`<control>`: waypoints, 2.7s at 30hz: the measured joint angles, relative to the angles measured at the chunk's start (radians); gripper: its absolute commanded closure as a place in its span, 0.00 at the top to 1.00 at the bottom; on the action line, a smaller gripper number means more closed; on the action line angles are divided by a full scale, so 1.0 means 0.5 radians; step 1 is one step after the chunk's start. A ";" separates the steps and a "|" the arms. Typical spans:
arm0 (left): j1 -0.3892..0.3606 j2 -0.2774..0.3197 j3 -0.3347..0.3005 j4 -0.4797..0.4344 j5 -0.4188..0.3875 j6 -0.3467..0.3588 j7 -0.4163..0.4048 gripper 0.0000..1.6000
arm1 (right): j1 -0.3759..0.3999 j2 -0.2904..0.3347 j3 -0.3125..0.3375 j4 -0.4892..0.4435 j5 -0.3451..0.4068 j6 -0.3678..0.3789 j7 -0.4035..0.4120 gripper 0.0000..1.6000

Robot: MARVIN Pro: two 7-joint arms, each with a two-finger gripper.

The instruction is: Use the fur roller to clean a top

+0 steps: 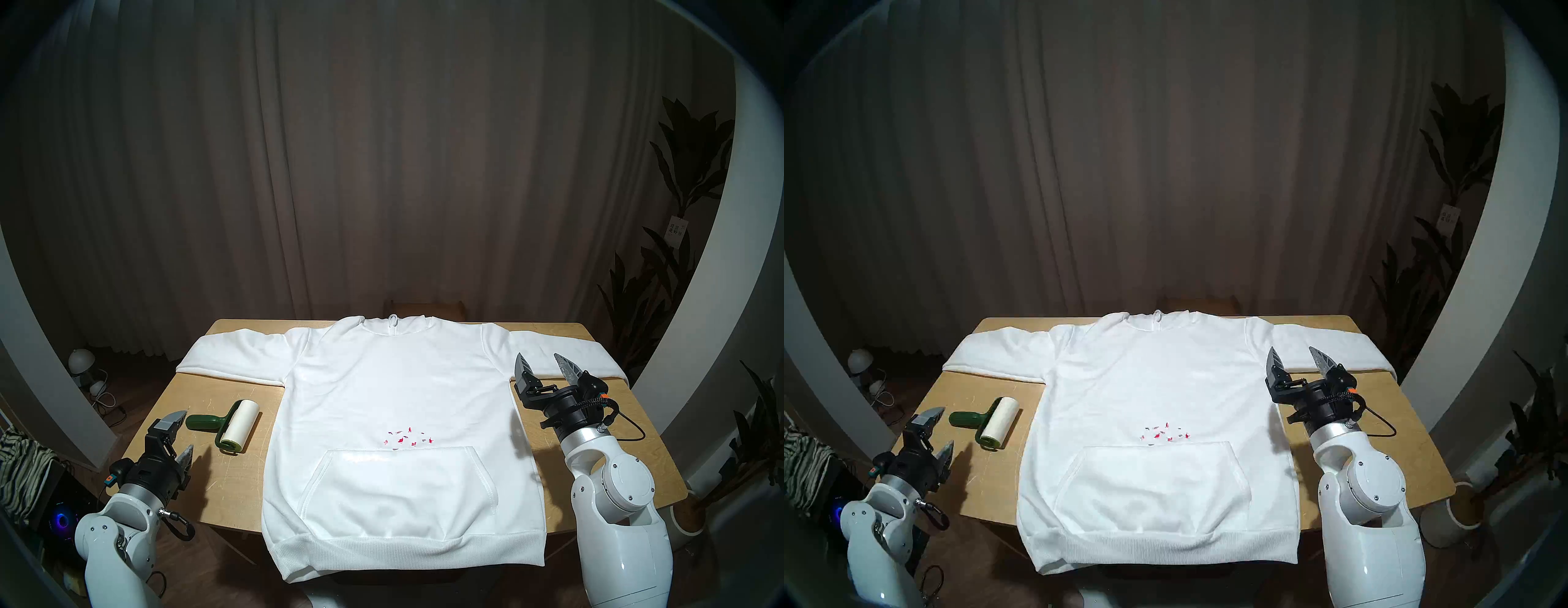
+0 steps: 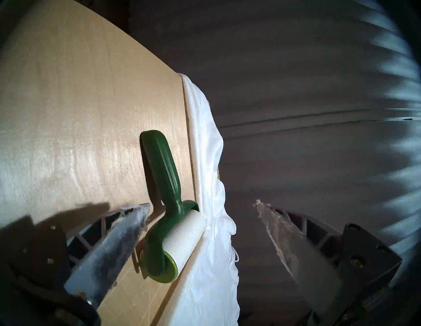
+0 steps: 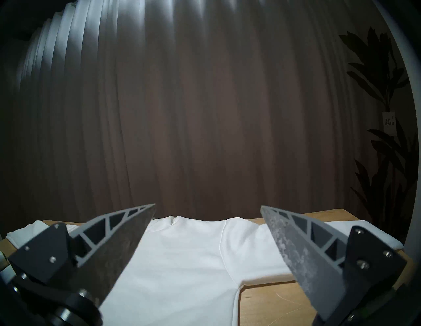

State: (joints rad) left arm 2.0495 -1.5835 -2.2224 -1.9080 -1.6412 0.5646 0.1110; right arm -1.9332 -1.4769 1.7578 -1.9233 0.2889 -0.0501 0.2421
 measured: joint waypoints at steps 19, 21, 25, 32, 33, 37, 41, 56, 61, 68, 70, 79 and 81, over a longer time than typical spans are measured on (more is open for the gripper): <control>-0.166 0.001 0.009 0.112 -0.266 -0.011 0.330 1.00 | 0.000 -0.013 -0.006 -0.002 -0.002 -0.008 0.007 1.00; -0.174 0.003 0.026 0.146 -0.244 -0.013 0.294 1.00 | 0.000 -0.014 -0.006 -0.002 0.000 -0.008 0.010 1.00; -0.192 0.008 0.054 0.221 -0.195 -0.033 0.255 1.00 | 0.000 -0.016 -0.006 -0.002 0.004 -0.008 0.016 1.00; -0.234 0.040 0.079 0.286 -0.143 -0.049 0.173 1.00 | 0.000 -0.018 -0.005 -0.003 0.006 -0.009 0.022 1.00; -0.238 0.043 0.082 0.293 -0.141 -0.050 0.168 1.00 | 0.000 -0.019 -0.005 -0.003 0.006 -0.009 0.022 1.00; -0.272 0.067 0.100 0.332 -0.137 -0.051 0.154 1.00 | 0.000 -0.020 -0.004 -0.003 0.006 -0.009 0.024 1.00; -0.323 0.105 0.121 0.389 -0.137 -0.031 0.152 1.00 | 0.000 -0.022 -0.003 -0.003 0.006 -0.009 0.027 1.00; -0.488 0.209 0.189 0.539 -0.091 -0.053 0.208 1.00 | 0.000 -0.027 0.001 -0.003 0.002 -0.009 0.034 1.00; -0.542 0.251 0.205 0.602 -0.077 -0.066 0.202 1.00 | 0.000 -0.029 0.003 -0.003 0.001 -0.009 0.036 1.00; -0.565 0.286 0.219 0.645 -0.063 -0.077 0.169 1.00 | 0.001 -0.031 0.005 -0.001 0.001 -0.009 0.039 1.00; -0.566 0.291 0.222 0.652 -0.062 -0.078 0.155 1.00 | 0.001 -0.031 0.006 -0.001 0.001 -0.009 0.040 1.00; -0.551 0.297 0.224 0.680 -0.060 -0.076 0.038 1.00 | 0.002 -0.034 0.008 0.001 0.001 -0.009 0.046 1.00; -0.548 0.297 0.224 0.687 -0.059 -0.076 0.011 1.00 | 0.002 -0.034 0.008 0.001 0.001 -0.009 0.047 1.00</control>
State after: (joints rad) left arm 1.7757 -1.4351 -2.1106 -1.5647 -1.6709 0.5267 0.1165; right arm -1.9323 -1.4938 1.7618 -1.9228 0.2896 -0.0547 0.2655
